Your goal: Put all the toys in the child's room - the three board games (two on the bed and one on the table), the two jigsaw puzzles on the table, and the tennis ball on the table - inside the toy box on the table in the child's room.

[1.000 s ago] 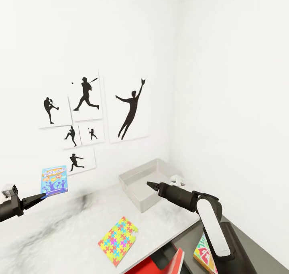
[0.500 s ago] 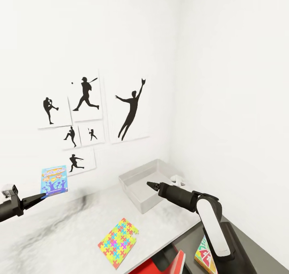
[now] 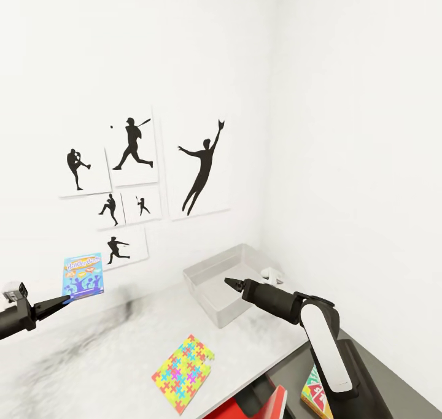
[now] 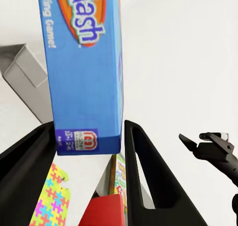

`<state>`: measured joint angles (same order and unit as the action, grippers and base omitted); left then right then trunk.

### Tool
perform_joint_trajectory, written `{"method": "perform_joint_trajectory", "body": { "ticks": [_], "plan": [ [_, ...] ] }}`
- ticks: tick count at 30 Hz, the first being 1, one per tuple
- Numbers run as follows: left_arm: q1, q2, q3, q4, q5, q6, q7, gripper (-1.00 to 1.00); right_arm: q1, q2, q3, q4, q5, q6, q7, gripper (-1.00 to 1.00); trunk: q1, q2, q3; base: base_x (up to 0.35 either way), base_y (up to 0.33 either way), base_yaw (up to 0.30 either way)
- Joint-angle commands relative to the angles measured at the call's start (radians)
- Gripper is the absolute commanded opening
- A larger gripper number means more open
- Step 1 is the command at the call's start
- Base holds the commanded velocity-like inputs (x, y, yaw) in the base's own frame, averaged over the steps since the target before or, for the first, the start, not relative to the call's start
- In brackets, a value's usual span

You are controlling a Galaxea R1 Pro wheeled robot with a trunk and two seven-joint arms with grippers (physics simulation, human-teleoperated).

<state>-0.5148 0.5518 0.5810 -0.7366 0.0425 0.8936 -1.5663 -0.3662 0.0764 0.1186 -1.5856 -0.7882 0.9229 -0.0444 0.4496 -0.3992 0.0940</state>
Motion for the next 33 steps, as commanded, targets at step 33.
{"method": "perform_joint_trajectory", "body": {
  "ticks": [33],
  "plan": [
    [0.0,0.0,0.0,0.0,-0.001,0.009,-0.004,-1.0,0.0,-0.001,-0.013,-0.002,-0.005,0.005,-0.005,1.0,0.0,-0.001,0.0,0.0,0.0,0.0]
  ]
}}
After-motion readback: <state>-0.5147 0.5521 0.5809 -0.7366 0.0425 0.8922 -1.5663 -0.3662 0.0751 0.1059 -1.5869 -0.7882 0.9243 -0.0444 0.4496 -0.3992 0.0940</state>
